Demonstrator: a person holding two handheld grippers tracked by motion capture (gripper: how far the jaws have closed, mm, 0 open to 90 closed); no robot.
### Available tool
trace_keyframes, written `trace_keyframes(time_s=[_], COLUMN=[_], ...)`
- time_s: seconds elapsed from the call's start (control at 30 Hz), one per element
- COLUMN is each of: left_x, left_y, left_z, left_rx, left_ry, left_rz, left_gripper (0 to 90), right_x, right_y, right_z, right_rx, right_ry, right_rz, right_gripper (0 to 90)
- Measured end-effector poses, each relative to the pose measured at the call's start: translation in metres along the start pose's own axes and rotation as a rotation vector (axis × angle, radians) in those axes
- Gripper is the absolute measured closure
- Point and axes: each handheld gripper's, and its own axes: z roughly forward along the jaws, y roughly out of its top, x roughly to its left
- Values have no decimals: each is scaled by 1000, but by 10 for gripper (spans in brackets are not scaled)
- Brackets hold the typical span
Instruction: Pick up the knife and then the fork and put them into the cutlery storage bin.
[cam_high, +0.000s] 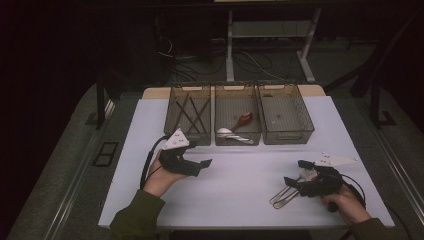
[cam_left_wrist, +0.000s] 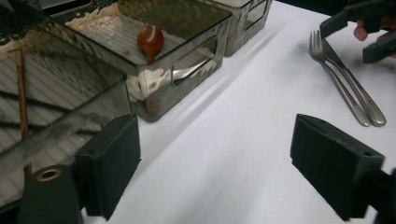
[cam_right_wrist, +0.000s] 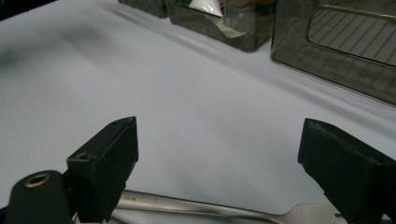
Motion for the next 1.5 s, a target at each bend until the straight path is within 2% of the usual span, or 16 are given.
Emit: trace_keyframes(time_s=[0.1,0.2,0.33,0.4,0.47,0.5,0.6,0.7,0.77,0.93,1.13,1.27,1.5], left_x=[-1,-3,-7,-10,-12,-14,-18,-21,-24,-25,-25,-25,-25], left_y=[-7,-14,-25,-30,-35,-38,-45,-51,-55,-59,-60,-60,-60], left_z=[-5,-9,-12,-14,-16,-16,-18,-19,-18,-14,-12,-11,-11], left_rx=[-3,-1,17,15,18,19,24,37,50,73,87,88,89], left_ry=[9,17,20,25,21,20,22,21,20,15,9,4,4], left_rz=[-6,-12,-17,-23,-21,-22,-22,-21,-26,-11,-6,-6,-8], left_gripper=[111,68,0,0,0,0,0,0,0,0,0,0,0], right_x=[-2,-3,0,1,1,2,6,9,10,14,18,21,21], right_y=[1,2,4,4,3,3,1,-1,-3,-5,-8,-8,-6], right_z=[-2,-2,-7,-7,-6,-6,-3,0,2,6,13,16,22], right_rx=[-11,12,57,90,118,131,164,206,231,266,280,281,260], right_ry=[-6,-23,48,62,64,77,92,110,124,160,183,176,158], right_rz=[18,1,-40,-30,-46,-49,-71,-93,-108,-145,-184,-204,-211], right_gripper=[117,134,148,273,403,495,673,812,873,891,891,892,892])
